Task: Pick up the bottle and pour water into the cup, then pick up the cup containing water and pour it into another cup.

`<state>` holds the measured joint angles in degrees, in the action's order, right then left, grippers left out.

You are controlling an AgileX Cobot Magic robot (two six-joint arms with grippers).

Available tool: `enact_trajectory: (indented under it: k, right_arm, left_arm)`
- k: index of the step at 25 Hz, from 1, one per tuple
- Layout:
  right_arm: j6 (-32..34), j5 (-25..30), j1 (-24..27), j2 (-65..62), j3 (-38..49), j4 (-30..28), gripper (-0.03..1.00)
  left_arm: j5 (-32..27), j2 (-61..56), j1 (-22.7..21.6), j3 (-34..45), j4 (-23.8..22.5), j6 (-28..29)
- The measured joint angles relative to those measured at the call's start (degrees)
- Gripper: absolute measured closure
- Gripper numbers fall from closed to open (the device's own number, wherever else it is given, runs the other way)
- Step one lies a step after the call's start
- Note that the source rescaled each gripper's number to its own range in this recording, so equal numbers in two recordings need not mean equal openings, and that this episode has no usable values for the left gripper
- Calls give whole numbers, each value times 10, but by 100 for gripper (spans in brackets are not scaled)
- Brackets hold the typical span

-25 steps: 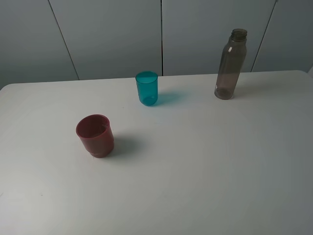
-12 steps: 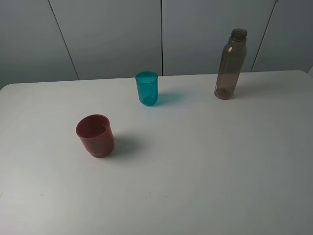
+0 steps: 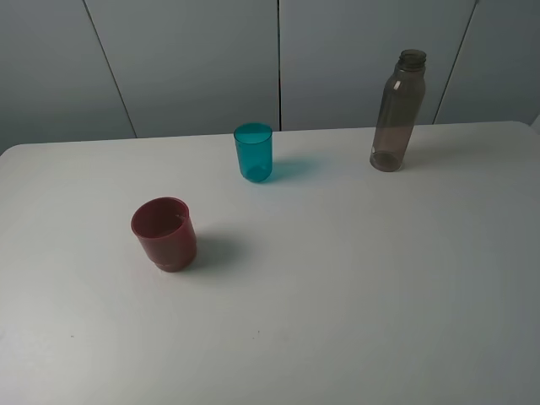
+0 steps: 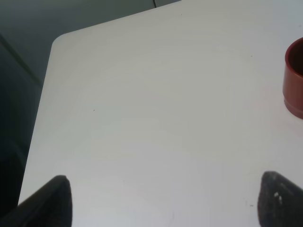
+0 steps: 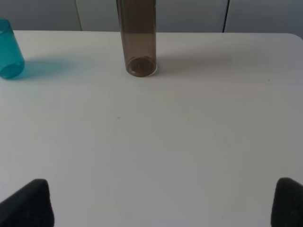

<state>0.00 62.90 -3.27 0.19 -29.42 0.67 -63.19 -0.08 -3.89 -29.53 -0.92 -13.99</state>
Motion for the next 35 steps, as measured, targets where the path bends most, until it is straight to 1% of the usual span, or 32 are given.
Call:
enact_trajectory:
  k: [35]
  right_arm:
    - [-5, 0, 0, 0, 0, 1, -3]
  left_arm:
    - [0, 0, 0, 0, 0, 0]
